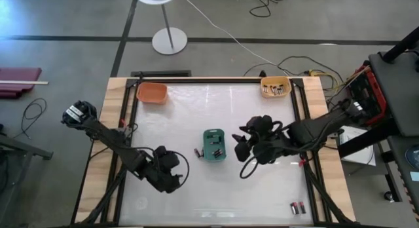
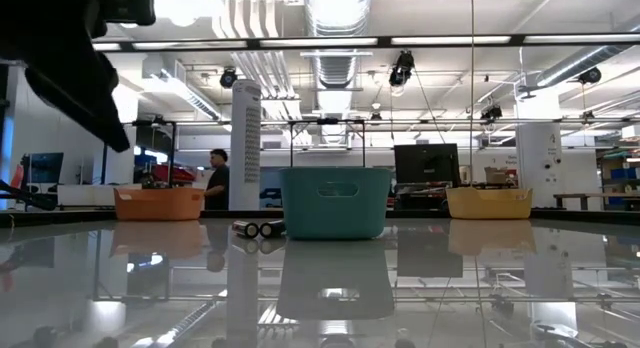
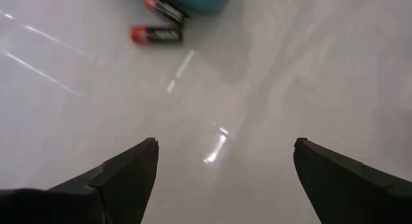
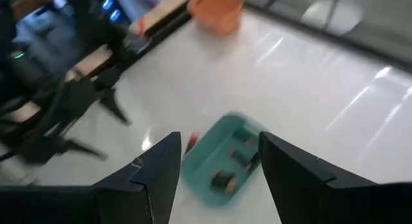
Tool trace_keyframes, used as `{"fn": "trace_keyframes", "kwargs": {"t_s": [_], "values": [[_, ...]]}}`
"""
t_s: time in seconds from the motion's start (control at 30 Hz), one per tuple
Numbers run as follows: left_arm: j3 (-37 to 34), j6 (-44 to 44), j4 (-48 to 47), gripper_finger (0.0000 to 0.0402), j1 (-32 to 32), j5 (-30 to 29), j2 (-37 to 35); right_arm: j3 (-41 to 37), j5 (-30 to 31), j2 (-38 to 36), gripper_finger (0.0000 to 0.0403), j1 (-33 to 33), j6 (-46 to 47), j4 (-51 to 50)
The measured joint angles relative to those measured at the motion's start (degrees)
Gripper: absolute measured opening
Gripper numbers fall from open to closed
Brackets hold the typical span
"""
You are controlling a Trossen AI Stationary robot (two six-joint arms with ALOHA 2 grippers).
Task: Sort batteries
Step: Put the red battery into the orange bin
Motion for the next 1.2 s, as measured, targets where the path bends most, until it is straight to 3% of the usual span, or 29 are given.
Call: {"fn": "trace_keyframes", "kwargs": {"t_s": [0.13, 0.27, 0.47, 0.63, 0.77, 0.97, 1.1, 1.2], "values": [[-0.25, 5.76, -0.67, 0.0336, 0.16, -3.75, -0.4, 0.0, 2.71, 1.73, 0.0201, 0.26, -1.57, -0.62], [-0.22, 17.19, -0.65, 0.0331, 6.41, 5.73, -1.8, 0.0, 2.67, 3.26, 0.0201, 0.26, -1.7, -4.11], [0.15, 43.98, 3.94, 0.0307, 16.16, 10.21, -0.79, 0.14, 2.1, 3.16, 0.0201, 0.13, 3.44, -15.02], [0.54, 63.02, 4.22, 0.0286, 22.98, 22.55, 2.84, 1.65, 0.24, -0.96, 0.0201, 0.18, 9.14, -24.77], [2.19, 69.88, 4.29, 0.026, 26.65, 22.03, 6.23, 1.77, -0.02, -4.58, 0.0201, 0.26, 10.32, -26.11], [9.14, 73.5, 3.43, 0.022, 28.96, 21.0, 13.96, 1.77, 1.16, -8.91, 0.0201, 0.22, 10.06, -26.17], [12.17, 73.85, -1.06, 0.0192, 30.93, 26.14, 17.07, 1.77, 1.11, -10.97, 0.0201, 0.22, 10.1, -26.13], [12.21, 76.42, -1.11, 0.0167, 31.24, 26.65, 17.83, 1.79, 0.95, -11.99, 0.0201, 0.22, 10.03, -26.15]]}}
